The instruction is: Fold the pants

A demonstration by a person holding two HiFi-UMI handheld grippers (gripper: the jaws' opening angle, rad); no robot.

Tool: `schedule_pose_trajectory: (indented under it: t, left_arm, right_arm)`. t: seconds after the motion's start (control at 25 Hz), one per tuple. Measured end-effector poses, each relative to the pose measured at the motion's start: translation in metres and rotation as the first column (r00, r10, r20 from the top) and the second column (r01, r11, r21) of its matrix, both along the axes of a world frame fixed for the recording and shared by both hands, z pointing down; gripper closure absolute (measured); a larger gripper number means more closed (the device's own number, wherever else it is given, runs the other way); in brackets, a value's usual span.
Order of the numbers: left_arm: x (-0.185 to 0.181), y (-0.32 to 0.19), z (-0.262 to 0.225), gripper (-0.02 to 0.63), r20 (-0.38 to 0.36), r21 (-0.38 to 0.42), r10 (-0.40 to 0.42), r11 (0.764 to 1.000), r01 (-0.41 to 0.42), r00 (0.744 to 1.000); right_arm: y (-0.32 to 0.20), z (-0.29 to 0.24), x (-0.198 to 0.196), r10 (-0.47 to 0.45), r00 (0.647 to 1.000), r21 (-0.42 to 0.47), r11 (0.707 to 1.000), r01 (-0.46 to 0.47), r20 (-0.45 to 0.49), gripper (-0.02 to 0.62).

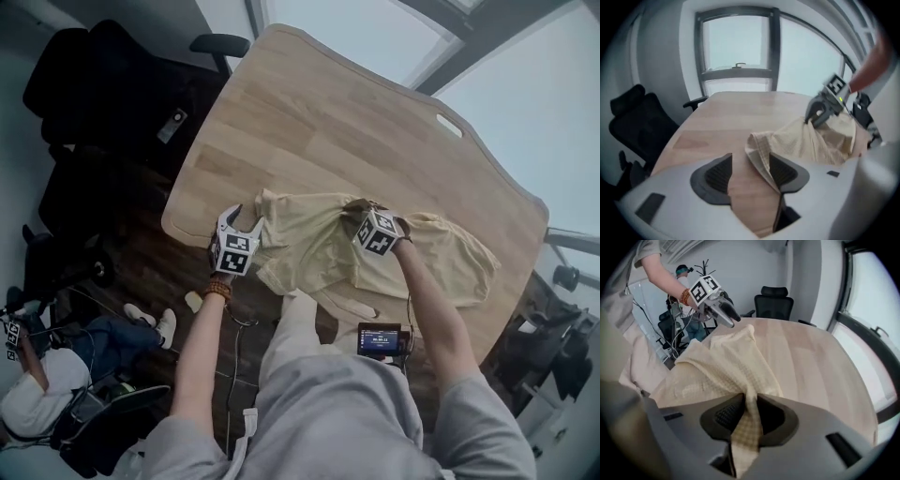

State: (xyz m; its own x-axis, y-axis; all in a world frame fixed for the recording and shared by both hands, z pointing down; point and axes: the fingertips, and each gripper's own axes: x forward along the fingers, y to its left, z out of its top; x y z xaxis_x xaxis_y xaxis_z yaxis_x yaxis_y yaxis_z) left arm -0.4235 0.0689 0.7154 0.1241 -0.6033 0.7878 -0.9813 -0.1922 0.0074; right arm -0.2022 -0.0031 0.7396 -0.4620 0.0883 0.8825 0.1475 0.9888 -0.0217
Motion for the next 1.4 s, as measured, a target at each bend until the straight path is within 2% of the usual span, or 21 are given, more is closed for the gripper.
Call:
schedule_pose_trajectory:
  t: [0.04, 0.12, 0.2, 0.24, 0.32, 0.4, 0.52, 0.6, 0.68, 0.72, 0.8, 0.84, 0.92, 1.0, 1.04, 1.12, 1.2, 1.24, 1.32, 1.36, 1.4]
  left_arm:
    - [0.004, -0.023, 0.001, 0.353, -0.057, -0.021, -0.002, 1.0, 0.001, 0.998]
    - [0.028, -0.061, 0.008, 0.353, -0.128, -0.109, 0.069, 0.991, -0.083, 0.989]
    - [0.048, -0.085, 0.02, 0.367, -0.109, -0.204, 0.152, 0.964, -0.172, 0.982]
    - [0.05, -0.094, 0.025, 0.441, -0.071, -0.224, 0.183, 0.955, -0.194, 0.981]
    - [0.041, -0.114, 0.027, 0.45, -0.01, -0.209, 0.202, 0.957, -0.2, 0.979]
    - [0.029, -0.133, 0.021, 0.446, -0.001, -0.164, 0.205, 0.965, -0.203, 0.979]
    - [-0.002, -0.15, 0.004, 0.365, 0.01, -0.098, 0.205, 0.974, -0.203, 0.979]
    - [-0.022, -0.145, -0.013, 0.286, -0.046, -0.08, 0.152, 0.985, -0.155, 0.987]
    - [-0.019, -0.115, -0.025, 0.27, -0.141, -0.107, 0.126, 0.984, -0.141, 0.982]
    - [-0.011, -0.093, -0.027, 0.27, -0.159, -0.123, 0.144, 0.979, -0.164, 0.977]
    - [0.0, -0.048, -0.025, 0.27, -0.109, -0.126, 0.197, 0.969, -0.21, 0.974]
    - [-0.001, -0.03, -0.024, 0.27, -0.078, -0.115, 0.192, 0.973, -0.2, 0.978]
    - [-0.018, -0.008, -0.024, 0.27, -0.083, -0.088, 0.068, 0.993, -0.076, 0.994]
    - [-0.03, 0.007, -0.025, 0.272, -0.168, -0.105, -0.09, 0.992, 0.072, 0.982]
    - [-0.021, 0.018, -0.023, 0.28, -0.224, -0.138, -0.107, 0.987, 0.077, 0.969]
    - [0.025, 0.047, -0.014, 0.303, -0.308, -0.215, -0.002, 0.974, -0.068, 0.951]
    - [0.076, 0.078, -0.001, 0.345, -0.305, -0.261, 0.177, 0.93, -0.261, 0.936]
    - [0.093, 0.089, 0.006, 0.367, -0.276, -0.282, 0.25, 0.902, -0.327, 0.928]
    - [0.104, 0.101, 0.02, 0.402, -0.165, -0.334, 0.347, 0.861, -0.384, 0.923]
    - [0.1, 0.104, 0.026, 0.516, -0.088, -0.359, 0.387, 0.848, -0.391, 0.918]
    - [0.095, 0.106, 0.03, 0.594, -0.025, -0.377, 0.426, 0.834, -0.403, 0.905]
  right_arm:
    - [-0.008, -0.002, 0.006, 0.01, 1.0, 0.004, 1.0, -0.01, -0.003, 0.497]
    - [-0.015, -0.012, 0.015, 0.003, 1.0, 0.011, 1.0, -0.004, 0.017, 0.466]
    - [-0.014, -0.024, 0.024, -0.006, 0.999, 0.01, 1.0, 0.005, 0.042, 0.448]
    - [-0.012, -0.028, 0.029, -0.003, 0.999, 0.01, 1.0, 0.003, 0.045, 0.442]
    - [-0.011, -0.03, 0.045, 0.017, 0.999, 0.014, 1.0, -0.017, 0.032, 0.44]
    - [-0.015, -0.024, 0.073, 0.068, 0.998, 0.011, 0.998, -0.068, -0.005, 0.44]
    - [-0.02, -0.008, 0.12, 0.196, 0.979, -0.024, 0.98, -0.197, -0.056, 0.442]
    - [-0.023, -0.007, 0.135, 0.274, 0.961, -0.044, 0.96, -0.275, -0.025, 0.44]
    - [-0.027, -0.017, 0.135, 0.321, 0.946, -0.042, 0.947, -0.319, 0.041, 0.442]
    - [-0.029, -0.023, 0.132, 0.34, 0.937, -0.038, 0.94, -0.338, 0.077, 0.442]
    - [-0.032, -0.035, 0.124, 0.375, 0.917, -0.037, 0.927, -0.374, 0.138, 0.442]
    - [-0.032, -0.038, 0.12, 0.381, 0.912, -0.038, 0.924, -0.38, 0.153, 0.442]
    - [-0.029, -0.036, 0.117, 0.364, 0.92, -0.035, 0.931, -0.363, 0.147, 0.442]
    - [-0.027, -0.03, 0.12, 0.343, 0.931, -0.024, 0.939, -0.342, 0.122, 0.442]
    - [-0.029, -0.029, 0.122, 0.351, 0.928, -0.02, 0.936, -0.352, 0.123, 0.442]
    - [-0.037, -0.035, 0.127, 0.416, 0.896, -0.026, 0.908, -0.418, 0.153, 0.446]
    - [-0.041, -0.044, 0.132, 0.491, 0.851, -0.046, 0.87, -0.491, 0.189, 0.448]
    - [-0.042, -0.049, 0.135, 0.514, 0.834, -0.051, 0.856, -0.515, 0.201, 0.448]
    - [-0.043, -0.056, 0.146, 0.536, 0.818, -0.042, 0.841, -0.54, 0.208, 0.451]
    - [-0.042, -0.057, 0.155, 0.545, 0.813, -0.036, 0.834, -0.551, 0.203, 0.453]
    - [-0.042, -0.058, 0.165, 0.558, 0.806, -0.032, 0.825, -0.564, 0.195, 0.453]
